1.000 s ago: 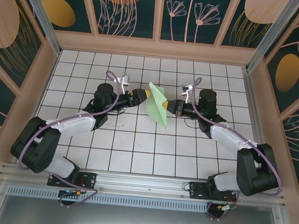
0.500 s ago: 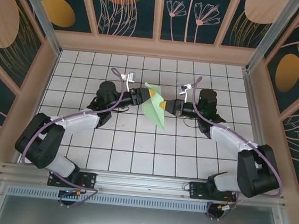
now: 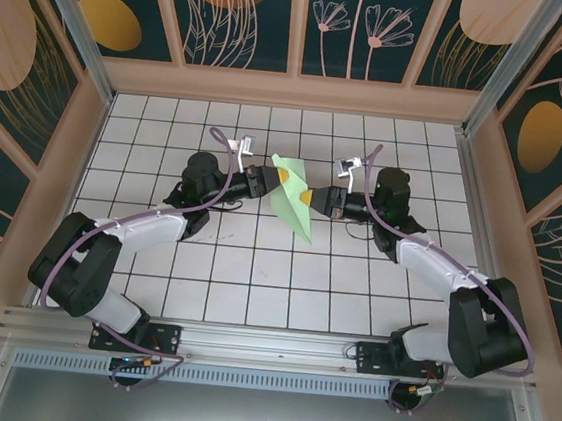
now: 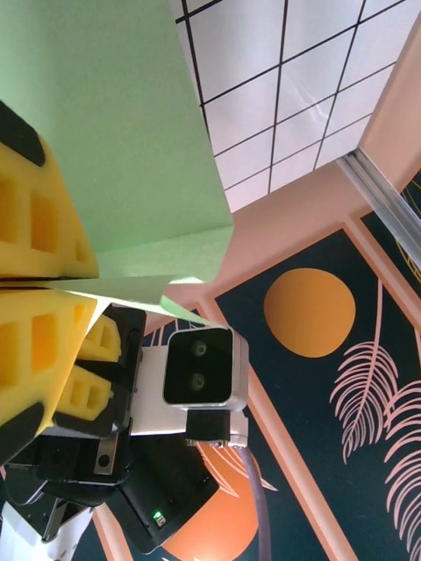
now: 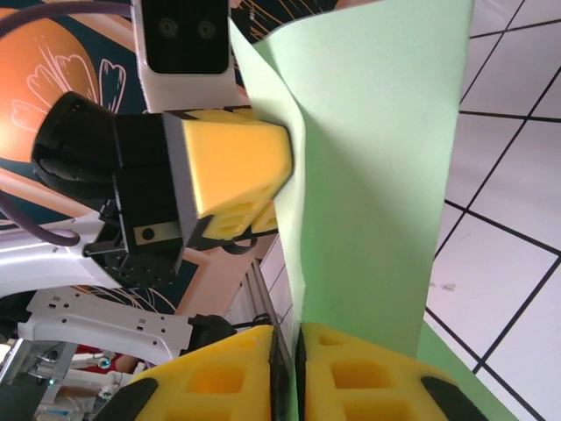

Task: Fold a paper plane with a square sheet of paper (fold left side to right side)
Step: Turn over the paper at the center of the table.

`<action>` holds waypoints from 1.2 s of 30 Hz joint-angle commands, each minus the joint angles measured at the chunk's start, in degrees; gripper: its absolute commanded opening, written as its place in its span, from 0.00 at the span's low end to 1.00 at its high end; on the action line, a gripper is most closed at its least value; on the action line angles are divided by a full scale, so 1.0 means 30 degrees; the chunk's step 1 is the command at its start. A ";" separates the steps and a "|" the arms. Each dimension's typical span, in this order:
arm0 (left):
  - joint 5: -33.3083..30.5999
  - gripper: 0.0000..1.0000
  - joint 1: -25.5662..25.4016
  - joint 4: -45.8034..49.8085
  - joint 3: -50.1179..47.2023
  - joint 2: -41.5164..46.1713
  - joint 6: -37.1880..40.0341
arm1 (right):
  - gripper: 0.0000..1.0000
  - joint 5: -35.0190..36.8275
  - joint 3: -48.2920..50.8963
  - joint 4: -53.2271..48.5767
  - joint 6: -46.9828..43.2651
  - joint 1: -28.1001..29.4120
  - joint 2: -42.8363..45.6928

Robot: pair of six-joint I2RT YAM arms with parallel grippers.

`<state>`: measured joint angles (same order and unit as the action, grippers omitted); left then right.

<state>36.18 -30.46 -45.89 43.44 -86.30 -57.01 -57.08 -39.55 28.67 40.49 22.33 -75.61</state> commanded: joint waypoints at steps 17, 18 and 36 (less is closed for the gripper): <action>0.0680 0.01 -0.0204 -0.1941 0.1952 0.0641 -0.1640 | 0.97 -0.0984 0.2680 -0.1455 -0.2671 -0.1142 0.3359; 0.0733 0.01 -0.0226 -0.2085 0.1955 0.0666 -0.1741 | 0.97 -0.1174 0.2590 -0.1075 -0.2504 -0.0992 0.3010; 0.1420 0.00 -0.0482 -0.2985 0.1634 0.0002 -0.2665 | 0.57 -0.2420 0.0202 0.2095 -0.0189 -0.0763 0.1142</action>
<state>39.18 -31.62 -51.37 47.88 -85.56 -64.31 -62.57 -36.34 31.75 39.83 20.34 -72.42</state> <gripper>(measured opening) 0.066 0.582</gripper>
